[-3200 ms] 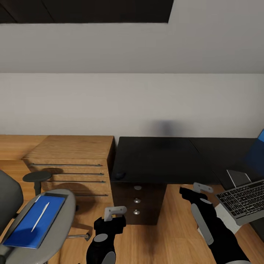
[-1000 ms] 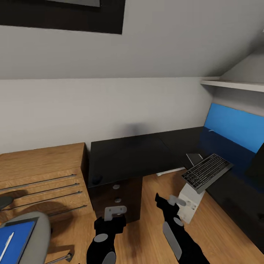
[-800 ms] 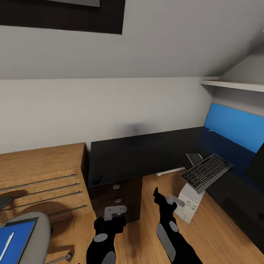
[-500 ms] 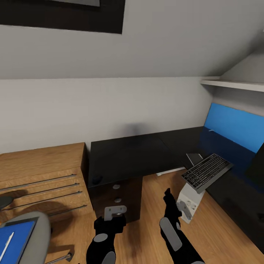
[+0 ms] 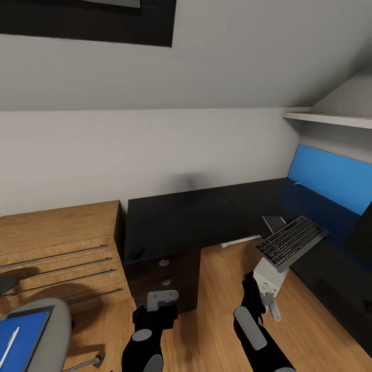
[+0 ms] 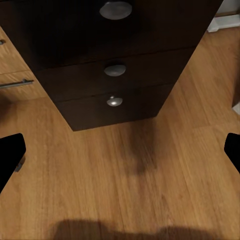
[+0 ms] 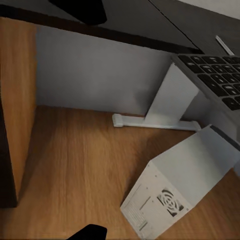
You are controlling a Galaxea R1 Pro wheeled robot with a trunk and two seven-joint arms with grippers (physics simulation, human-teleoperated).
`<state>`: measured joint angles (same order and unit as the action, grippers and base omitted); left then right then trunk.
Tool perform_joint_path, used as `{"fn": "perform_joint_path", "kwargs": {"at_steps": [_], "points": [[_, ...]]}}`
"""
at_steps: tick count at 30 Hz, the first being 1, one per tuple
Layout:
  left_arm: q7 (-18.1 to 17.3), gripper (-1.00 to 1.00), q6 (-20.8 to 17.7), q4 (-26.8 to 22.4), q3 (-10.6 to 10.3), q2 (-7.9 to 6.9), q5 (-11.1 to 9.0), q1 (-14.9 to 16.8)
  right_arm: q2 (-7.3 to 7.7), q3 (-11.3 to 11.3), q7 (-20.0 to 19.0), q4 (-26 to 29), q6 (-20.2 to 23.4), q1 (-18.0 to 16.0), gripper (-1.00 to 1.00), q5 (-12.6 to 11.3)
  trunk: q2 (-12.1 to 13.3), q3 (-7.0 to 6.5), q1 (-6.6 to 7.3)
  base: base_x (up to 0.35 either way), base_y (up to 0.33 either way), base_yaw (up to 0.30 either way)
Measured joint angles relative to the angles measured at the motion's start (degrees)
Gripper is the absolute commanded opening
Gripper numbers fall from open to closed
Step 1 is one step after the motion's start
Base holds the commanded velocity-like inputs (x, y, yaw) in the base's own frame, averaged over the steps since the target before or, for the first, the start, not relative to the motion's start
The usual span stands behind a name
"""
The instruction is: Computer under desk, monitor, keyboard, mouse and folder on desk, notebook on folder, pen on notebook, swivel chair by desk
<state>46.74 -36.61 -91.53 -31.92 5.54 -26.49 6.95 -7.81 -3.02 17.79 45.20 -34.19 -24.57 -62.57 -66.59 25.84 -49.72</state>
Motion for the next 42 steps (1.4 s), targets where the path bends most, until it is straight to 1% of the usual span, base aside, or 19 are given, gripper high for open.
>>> {"fn": "perform_joint_path", "kwargs": {"at_steps": [4,5,7,8,9,12,13,15,22,23,25,26,28,30,32,34,35,36,42], "points": [[0.0,1.0,0.0,0.0,0.0,0.0,0.0,0.0,0.2,0.1,-0.4,0.1,-0.3,0.0,1.0,-0.1,0.0,0.0,0.0,0.0,0.0,0.0],[0.1,1.0,0.0,-0.1,-0.1,0.0,0.0,0.0,0.21,0.4,-2.0,0.2,-1.1,0.0,1.0,-0.3,0.0,0.0,0.0,0.0,0.0,0.0],[0.1,1.0,0.1,-0.2,-0.1,0.0,0.0,0.0,0.2,0.7,-3.9,0.3,-2.9,0.0,1.0,-0.6,0.0,0.0,0.0,0.0,0.0,0.0],[0.1,1.0,0.1,-0.2,-0.1,0.0,0.0,0.0,0.14,1.0,-5.1,0.3,-4.5,0.0,1.0,-0.8,0.0,0.0,0.0,0.0,0.0,0.0],[0.0,1.0,0.1,-0.2,-0.1,0.0,0.0,0.0,0.09,1.4,-6.6,0.4,-7.3,0.0,1.0,-1.4,0.0,0.0,0.0,0.0,0.0,0.0],[0.0,1.0,0.1,-0.2,-0.1,0.02,0.0,0.0,-0.03,1.5,-7.5,0.4,-10.1,0.0,1.0,-2.5,0.0,0.0,0.0,0.0,0.0,0.0],[-0.1,1.0,0.1,-0.3,-0.1,0.06,0.0,0.0,-0.09,1.6,-8.0,0.4,-12.7,0.0,1.0,-4.4,0.0,0.0,0.0,0.0,0.0,0.0],[-0.2,1.0,0.0,-0.3,-0.2,0.09,0.0,0.0,-0.11,1.6,-8.2,0.5,-14.1,0.0,1.0,-6.5,0.0,0.0,0.0,0.0,0.0,0.0],[-0.3,1.0,0.0,-0.5,-0.4,0.3,-0.1,0.0,0.04,2.3,-8.3,2.0,-14.9,0.0,1.0,-11.9,0.0,0.0,0.0,0.0,0.0,0.0],[-0.3,1.0,0.0,-0.5,-0.5,0.38,-0.1,0.0,0.1,2.9,-8.3,2.6,-15.0,0.0,1.0,-14.0,0.0,0.0,0.0,0.0,0.0,0.0],[-0.3,1.0,0.0,-0.5,-0.5,0.43,-0.1,0.0,0.18,3.5,-8.3,3.0,-14.9,0.0,1.0,-16.5,0.0,0.0,0.0,0.0,0.0,0.0],[-0.3,1.0,-0.1,-0.6,-0.5,0.47,-0.1,0.0,0.24,4.1,-8.3,3.3,-14.9,0.0,1.0,-18.9,0.0,0.0,0.0,0.0,0.0,0.0],[-0.3,1.0,-0.1,-0.6,-0.5,0.49,-0.3,0.0,0.29,4.6,-8.3,3.5,-14.8,0.0,1.0,-21.2,0.0,0.0,0.0,0.0,0.0,0.0],[-0.3,1.0,-0.1,-0.6,-0.5,0.5,-0.8,0.0,0.32,4.8,-8.3,3.6,-14.7,0.0,1.0,-22.8,0.0,0.0,0.0,0.0,0.0,0.0],[-0.3,1.0,-0.1,-0.6,-0.5,0.51,-1.6,0.0,0.34,5.0,-8.4,3.7,-14.7,0.0,1.0,-23.9,0.0,0.0,0.0,0.0,0.0,0.0],[-0.3,1.0,-0.1,-0.5,-0.5,0.52,-4.1,0.0,0.36,5.1,-8.4,3.9,-14.3,0.0,1.0,-25.1,-0.8,0.35,-0.43,0.0,0.0,0.0],[-0.2,1.0,-0.1,-0.4,-0.6,0.51,-5.9,0.0,0.37,5.1,-8.8,4.4,-13.3,0.0,1.0,-25.5,-1.2,0.53,-0.65,0.0,0.0,0.0],[-0.2,1.0,-0.2,-0.3,-0.6,0.52,-6.7,0.0,0.37,5.2,-9.5,4.7,-12.5,0.0,1.0,-25.6,-1.6,0.71,-0.87,0.0,0.0,0.0],[-0.2,1.0,-0.2,0.1,-0.6,0.54,-7.8,0.0,0.28,5.3,-14.3,5.2,-11.0,0.0,1.0,-25.8,-4.0,1.79,-2.19,0.0,0.0,0.0]]}}
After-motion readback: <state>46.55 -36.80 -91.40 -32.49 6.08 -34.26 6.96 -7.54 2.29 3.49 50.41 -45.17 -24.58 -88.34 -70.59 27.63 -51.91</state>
